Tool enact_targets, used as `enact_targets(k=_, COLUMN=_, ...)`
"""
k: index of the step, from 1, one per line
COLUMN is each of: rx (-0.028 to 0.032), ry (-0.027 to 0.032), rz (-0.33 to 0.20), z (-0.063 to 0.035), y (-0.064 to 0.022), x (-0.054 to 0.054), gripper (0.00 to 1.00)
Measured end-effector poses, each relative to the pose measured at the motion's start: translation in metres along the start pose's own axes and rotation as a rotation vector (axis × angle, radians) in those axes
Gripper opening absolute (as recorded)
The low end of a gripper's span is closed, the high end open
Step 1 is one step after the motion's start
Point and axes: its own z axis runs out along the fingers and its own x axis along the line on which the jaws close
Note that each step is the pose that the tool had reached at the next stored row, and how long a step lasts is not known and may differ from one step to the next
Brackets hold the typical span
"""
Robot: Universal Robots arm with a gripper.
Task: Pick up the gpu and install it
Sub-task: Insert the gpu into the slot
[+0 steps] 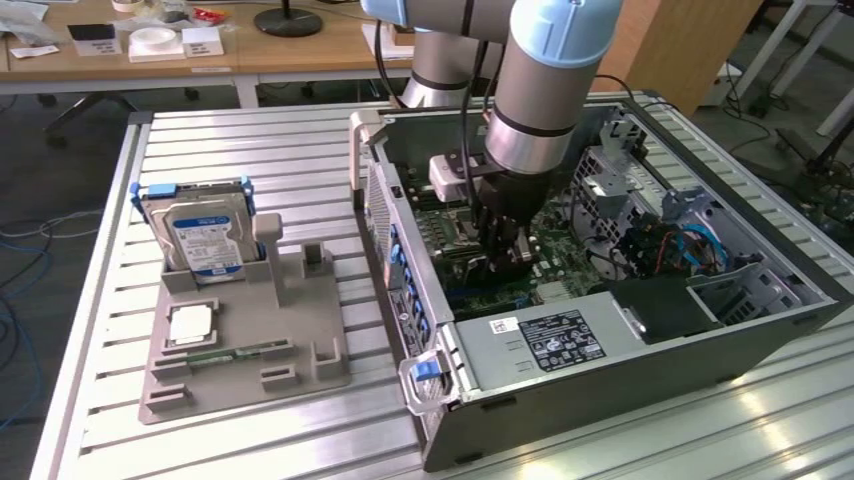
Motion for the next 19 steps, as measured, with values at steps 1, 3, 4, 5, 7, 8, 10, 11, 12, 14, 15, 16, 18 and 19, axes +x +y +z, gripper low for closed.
enact_targets(k=1, rx=0.0000, ry=0.0001, rz=0.000, z=0.0004, y=0.0001, x=0.0000, gripper=0.27)
enact_targets(k=3, rx=-0.0002, ry=0.0001, rz=0.000, z=0.0005, y=0.0001, x=0.0000, gripper=0.27)
enact_targets(k=4, rx=-0.0002, ry=0.0001, rz=0.000, z=0.0005, y=0.0002, x=0.0000, gripper=0.27)
enact_targets(k=5, rx=-0.0001, ry=0.0000, rz=0.000, z=0.0005, y=0.0002, x=0.0000, gripper=0.27)
enact_targets(k=7, rx=-0.0001, ry=0.0000, rz=0.000, z=0.0006, y=0.0002, x=-0.0002, gripper=0.27)
enact_targets(k=8, rx=-0.0001, ry=0.0002, rz=0.001, z=0.0006, y=0.0004, x=-0.0006, gripper=0.27)
enact_targets(k=10, rx=-0.0001, ry=0.0003, rz=0.004, z=0.0005, y=0.0006, x=-0.0015, gripper=0.27)
enact_targets(k=11, rx=-0.0002, ry=0.0002, rz=0.004, z=0.0005, y=0.0006, x=-0.0017, gripper=0.27)
enact_targets(k=12, rx=-0.0001, ry=0.0002, rz=0.004, z=0.0005, y=0.0007, x=-0.0017, gripper=0.27)
enact_targets(k=14, rx=0.0000, ry=0.0003, rz=0.005, z=0.0010, y=0.0013, x=-0.0018, gripper=0.27)
enact_targets(k=15, rx=0.0001, ry=0.0005, rz=0.005, z=0.0016, y=0.0019, x=-0.0018, gripper=0.27)
enact_targets(k=16, rx=0.0003, ry=0.0002, rz=0.005, z=0.0025, y=0.0026, x=-0.0018, gripper=0.27)
enact_targets(k=18, rx=0.0003, ry=0.0001, rz=0.005, z=0.0029, y=0.0030, x=-0.0018, gripper=0.27)
enact_targets(k=19, rx=0.0002, ry=0.0002, rz=0.005, z=0.0029, y=0.0030, x=-0.0018, gripper=0.27)
